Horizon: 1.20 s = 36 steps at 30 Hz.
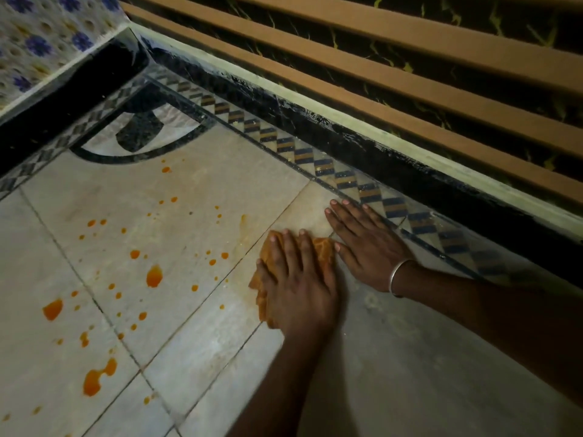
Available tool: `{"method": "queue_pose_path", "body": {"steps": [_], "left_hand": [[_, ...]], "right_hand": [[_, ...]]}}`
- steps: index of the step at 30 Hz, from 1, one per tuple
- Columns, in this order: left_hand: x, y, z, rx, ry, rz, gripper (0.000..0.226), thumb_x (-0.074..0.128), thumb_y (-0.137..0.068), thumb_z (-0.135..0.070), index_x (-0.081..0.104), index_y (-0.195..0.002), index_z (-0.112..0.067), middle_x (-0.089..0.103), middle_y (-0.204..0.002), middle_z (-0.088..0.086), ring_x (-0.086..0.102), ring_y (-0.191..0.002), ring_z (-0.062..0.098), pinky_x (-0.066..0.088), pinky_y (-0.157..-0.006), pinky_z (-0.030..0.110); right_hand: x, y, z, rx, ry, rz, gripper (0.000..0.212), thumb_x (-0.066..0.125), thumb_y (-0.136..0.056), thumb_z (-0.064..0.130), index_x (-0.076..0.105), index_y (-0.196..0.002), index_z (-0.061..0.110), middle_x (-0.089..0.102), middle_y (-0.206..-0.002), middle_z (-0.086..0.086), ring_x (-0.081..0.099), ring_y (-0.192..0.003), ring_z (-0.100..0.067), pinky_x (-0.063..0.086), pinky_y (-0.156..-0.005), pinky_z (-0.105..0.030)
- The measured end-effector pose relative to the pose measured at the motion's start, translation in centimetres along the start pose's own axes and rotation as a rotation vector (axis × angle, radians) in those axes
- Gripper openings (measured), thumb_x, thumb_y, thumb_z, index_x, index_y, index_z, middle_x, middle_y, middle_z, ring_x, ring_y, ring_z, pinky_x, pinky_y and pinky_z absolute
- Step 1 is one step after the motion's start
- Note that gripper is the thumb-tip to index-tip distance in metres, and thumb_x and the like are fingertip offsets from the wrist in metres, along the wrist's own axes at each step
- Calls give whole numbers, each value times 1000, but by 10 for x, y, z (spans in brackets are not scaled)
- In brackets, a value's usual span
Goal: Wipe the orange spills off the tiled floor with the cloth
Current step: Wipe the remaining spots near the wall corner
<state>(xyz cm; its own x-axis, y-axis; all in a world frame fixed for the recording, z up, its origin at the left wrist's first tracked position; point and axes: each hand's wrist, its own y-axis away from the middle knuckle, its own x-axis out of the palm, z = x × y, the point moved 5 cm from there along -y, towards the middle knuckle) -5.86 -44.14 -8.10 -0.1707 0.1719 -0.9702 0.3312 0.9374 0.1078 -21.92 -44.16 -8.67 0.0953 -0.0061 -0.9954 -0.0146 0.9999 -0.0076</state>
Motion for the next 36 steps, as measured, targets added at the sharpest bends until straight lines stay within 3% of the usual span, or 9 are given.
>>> {"method": "queue_pose_path", "body": {"steps": [5,9,12,16,20,24,27,32,36], "left_hand": [[-19,-62,25,181,-38,11,69,5,-104,-67,-3,-165,-35,-10,-174,0,-19,-159,19,-4,-128,57],[-31,-48,85,-55,-14,-25,71,3,-105,-66,-2,-166,-30,-8,-175,2,-18,-159,20,-4,-128,57],[-24,7,74,-190,-36,-19,77,0,-102,-68,-10,-165,-25,-15,-174,5,-22,-159,24,-5,-127,58],[-7,14,21,-75,-15,23,82,4,-101,-72,-12,-165,-23,-21,-171,7,-27,-157,27,-11,-126,58],[-17,-44,32,55,-15,12,74,8,-104,-69,-4,-166,-30,-13,-174,3,-22,-158,22,-8,-127,57],[-27,-47,86,-145,11,-44,73,8,-105,-66,-2,-166,-28,-11,-174,3,-20,-159,22,-3,-128,58],[-21,2,79,-236,-12,-38,76,7,-104,-67,-9,-165,-24,-16,-173,6,-23,-158,25,-3,-127,59],[-11,12,41,-84,-13,-19,75,10,-105,-67,-2,-166,-25,-12,-174,6,-22,-159,25,-10,-127,56],[-30,-34,77,-38,-54,-21,70,13,-105,-63,6,-166,-30,-2,-175,3,-13,-161,21,-6,-128,55]], "right_hand": [[-4,0,-2,-18,-14,8,64,18,-104,44,11,-160,16,8,-168,-4,2,-155,-18,12,-125,-44],[-5,2,-1,-26,-35,9,65,17,-103,45,11,-160,15,8,-168,-4,5,-155,-20,14,-125,-45],[-4,2,0,-9,-23,0,64,19,-103,44,11,-160,15,9,-168,-5,5,-155,-21,15,-125,-46],[-3,3,2,-4,11,-9,64,19,-104,44,9,-160,15,7,-168,-6,2,-156,-21,10,-126,-45],[-5,2,0,-32,19,18,64,19,-104,45,8,-161,18,6,-168,-5,1,-156,-21,9,-126,-46],[-5,3,1,-42,-2,24,63,21,-104,45,10,-161,18,8,-168,-6,3,-156,-21,10,-126,-45],[-5,4,-1,-25,2,22,64,19,-104,44,11,-160,17,9,-168,-7,4,-156,-22,10,-125,-46],[-4,-4,46,-92,-29,-5,64,17,-102,43,14,-160,16,8,-168,-8,4,-155,-23,9,-125,-49],[1,-19,69,-43,-49,25,66,19,-100,43,17,-160,15,14,-168,-9,8,-155,-23,9,-125,-48]]}}
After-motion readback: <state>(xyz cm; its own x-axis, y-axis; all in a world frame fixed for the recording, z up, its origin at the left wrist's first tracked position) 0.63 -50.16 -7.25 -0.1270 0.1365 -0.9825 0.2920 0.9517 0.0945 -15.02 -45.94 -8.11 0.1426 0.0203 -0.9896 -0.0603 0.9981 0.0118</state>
